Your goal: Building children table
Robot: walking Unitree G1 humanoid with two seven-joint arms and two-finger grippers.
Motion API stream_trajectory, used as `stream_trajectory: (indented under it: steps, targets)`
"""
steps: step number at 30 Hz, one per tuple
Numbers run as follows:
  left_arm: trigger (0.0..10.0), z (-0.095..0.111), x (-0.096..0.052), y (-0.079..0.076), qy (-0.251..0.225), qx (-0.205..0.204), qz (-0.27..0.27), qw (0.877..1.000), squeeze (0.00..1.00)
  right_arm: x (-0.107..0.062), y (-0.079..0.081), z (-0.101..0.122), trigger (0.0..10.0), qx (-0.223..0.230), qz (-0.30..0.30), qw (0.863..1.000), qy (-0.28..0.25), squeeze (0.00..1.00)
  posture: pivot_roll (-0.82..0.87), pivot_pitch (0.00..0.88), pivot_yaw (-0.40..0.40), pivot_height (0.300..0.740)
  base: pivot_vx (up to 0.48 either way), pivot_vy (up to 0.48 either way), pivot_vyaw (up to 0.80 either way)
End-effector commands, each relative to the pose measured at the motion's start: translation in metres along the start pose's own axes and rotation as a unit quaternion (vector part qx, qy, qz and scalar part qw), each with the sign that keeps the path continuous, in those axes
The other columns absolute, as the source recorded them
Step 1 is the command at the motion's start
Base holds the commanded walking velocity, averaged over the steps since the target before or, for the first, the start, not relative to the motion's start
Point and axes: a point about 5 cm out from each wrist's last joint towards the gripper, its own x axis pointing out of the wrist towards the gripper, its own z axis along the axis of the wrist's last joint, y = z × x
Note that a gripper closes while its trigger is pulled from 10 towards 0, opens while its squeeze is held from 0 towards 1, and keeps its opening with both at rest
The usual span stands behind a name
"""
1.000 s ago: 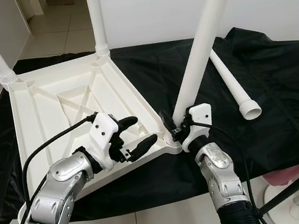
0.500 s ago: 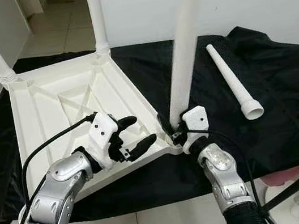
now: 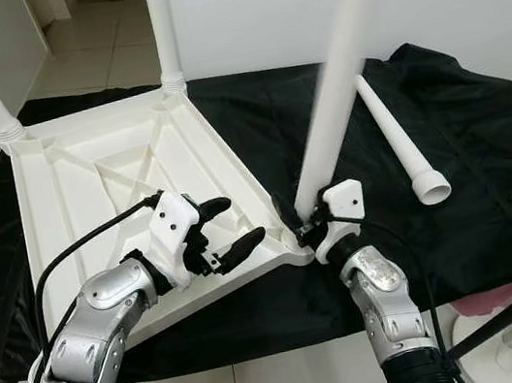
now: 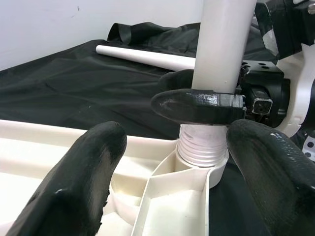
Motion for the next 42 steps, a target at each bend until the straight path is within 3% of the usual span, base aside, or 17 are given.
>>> stream_trajectory:
  steps: [1,10,21,24,28,33,35,37,42]
  targets:
    - [10.0,-0.002,0.001,0.005,0.003,0.0,0.04,0.999,0.0,-0.006,0.002,-0.019,10.0,0.029,-0.007,0.998,0.046,0.0,0.0,0.026,-0.042,0.74,0.0,0.0,0.0]
    - [10.0,-0.001,0.003,0.003,-0.004,-0.004,0.032,0.999,0.0,-0.005,0.014,-0.017,10.0,0.013,-0.011,0.999,0.037,0.0,0.0,0.019,-0.052,0.74,0.0,0.0,0.0]
    - [10.0,-0.002,0.003,0.003,-0.005,-0.004,0.031,0.999,0.0,-0.008,0.011,-0.023,10.0,-0.013,-0.011,0.998,0.062,0.0,0.0,0.01,-0.058,0.74,0.0,0.0,0.0]
    - [10.0,-0.003,0.003,0.0,-0.005,-0.006,0.029,1.0,0.0,-0.003,0.012,-0.024,10.0,-0.012,-0.074,0.995,0.073,0.0,0.0,0.005,-0.069,0.74,0.0,0.0,0.0]
    - [10.0,-0.003,0.003,0.0,-0.005,-0.007,0.029,1.0,0.0,-0.002,0.013,-0.025,10.0,-0.006,-0.092,0.993,0.075,0.0,0.0,0.004,-0.071,0.74,0.0,0.0,0.0]
    - [10.0,-0.004,0.002,-0.002,-0.004,-0.009,0.03,1.0,0.0,0.004,0.029,-0.027,10.0,0.029,-0.189,0.979,0.074,0.0,0.01,0.004,-0.082,0.74,0.0,0.0,0.0]
    - [10.0,-0.004,0.002,-0.002,-0.004,-0.009,0.03,1.0,0.0,0.004,0.029,-0.027,10.0,0.029,-0.189,0.979,0.074,0.0,0.01,0.004,-0.082,0.74,0.0,0.0,0.0]
    - [10.0,-0.005,0.001,-0.002,-0.003,-0.009,0.03,0.999,0.0,0.005,0.033,-0.027,10.0,0.057,-0.215,0.973,0.068,0.0,0.02,0.002,-0.085,0.74,0.0,0.0,0.0]
    - [10.0,-0.005,0.001,-0.002,-0.002,-0.009,0.031,0.999,0.0,0.005,0.034,-0.026,10.0,0.061,-0.218,0.972,0.065,0.0,0.02,0.001,-0.085,0.74,0.0,0.0,0.0]
